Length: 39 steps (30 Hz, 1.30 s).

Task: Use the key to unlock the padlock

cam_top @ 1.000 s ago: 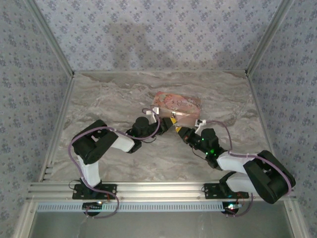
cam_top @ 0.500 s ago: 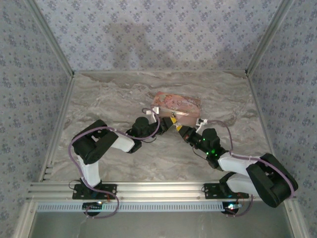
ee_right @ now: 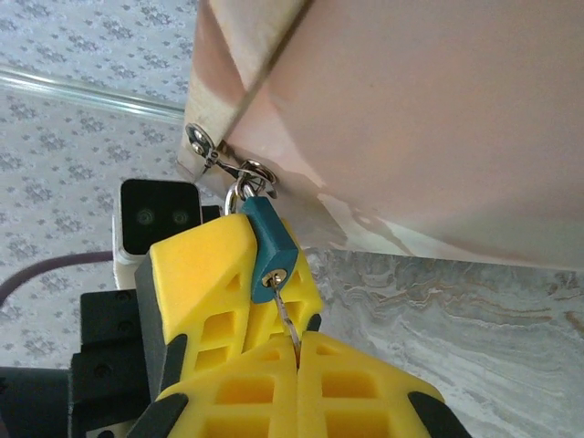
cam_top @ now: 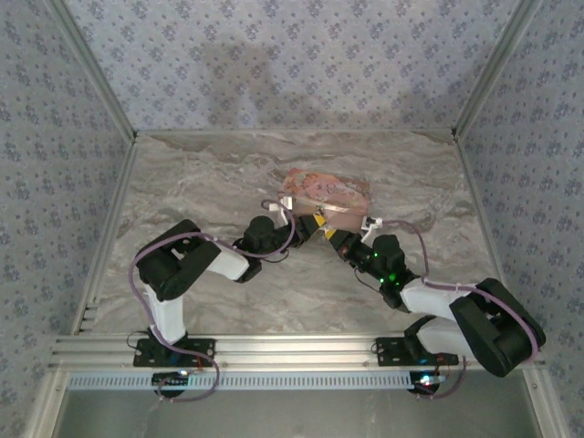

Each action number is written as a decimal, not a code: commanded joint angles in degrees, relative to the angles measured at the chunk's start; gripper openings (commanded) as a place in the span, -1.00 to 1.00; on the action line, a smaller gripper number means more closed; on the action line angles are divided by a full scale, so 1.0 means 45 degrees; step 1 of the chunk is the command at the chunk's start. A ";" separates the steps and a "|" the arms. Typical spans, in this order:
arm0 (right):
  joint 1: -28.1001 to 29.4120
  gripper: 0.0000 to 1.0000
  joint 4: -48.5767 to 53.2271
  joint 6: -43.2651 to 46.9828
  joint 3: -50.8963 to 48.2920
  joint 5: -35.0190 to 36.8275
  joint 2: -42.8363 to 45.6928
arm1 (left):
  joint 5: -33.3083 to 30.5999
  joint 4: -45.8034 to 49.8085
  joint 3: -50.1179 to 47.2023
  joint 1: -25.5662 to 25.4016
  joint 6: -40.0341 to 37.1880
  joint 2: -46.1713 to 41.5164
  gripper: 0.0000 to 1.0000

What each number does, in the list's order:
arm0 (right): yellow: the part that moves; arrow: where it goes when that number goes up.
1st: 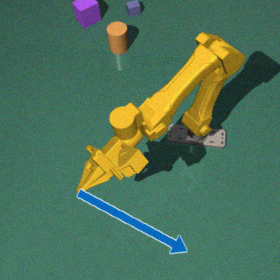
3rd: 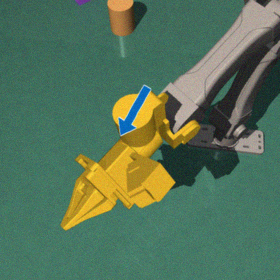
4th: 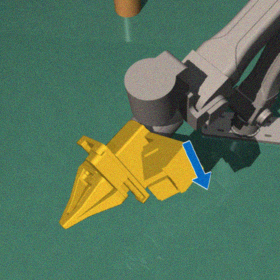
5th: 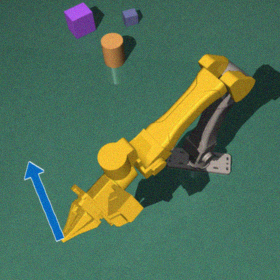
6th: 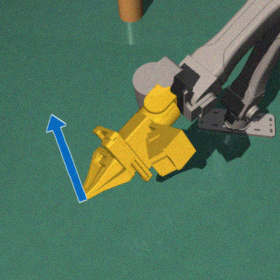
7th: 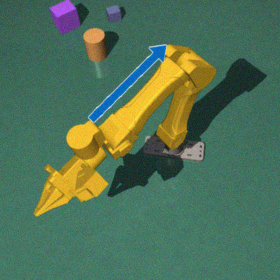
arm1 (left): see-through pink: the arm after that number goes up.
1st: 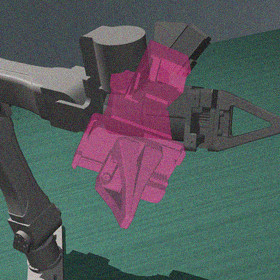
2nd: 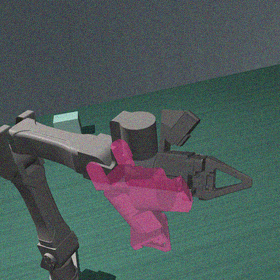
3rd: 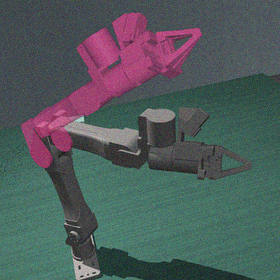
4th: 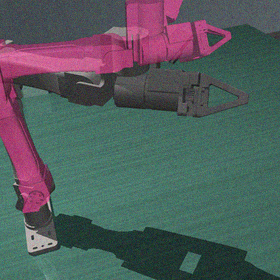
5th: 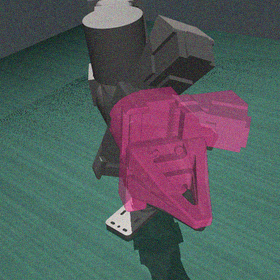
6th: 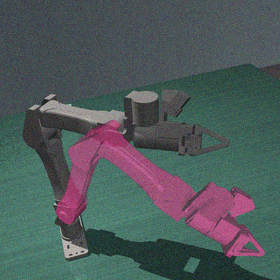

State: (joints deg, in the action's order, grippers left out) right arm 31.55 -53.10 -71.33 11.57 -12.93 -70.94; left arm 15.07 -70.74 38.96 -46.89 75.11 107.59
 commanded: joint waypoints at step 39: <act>-0.0156 -1.00 -0.0736 -0.2355 0.1002 -0.0047 -0.0309 | 0.0531 -0.1515 0.0698 -0.0380 0.0144 -0.0058 -1.00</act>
State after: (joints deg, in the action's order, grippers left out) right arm 30.15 -52.97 -82.08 14.09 -14.04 -71.70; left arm 13.23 -73.17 39.72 -46.89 75.77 107.79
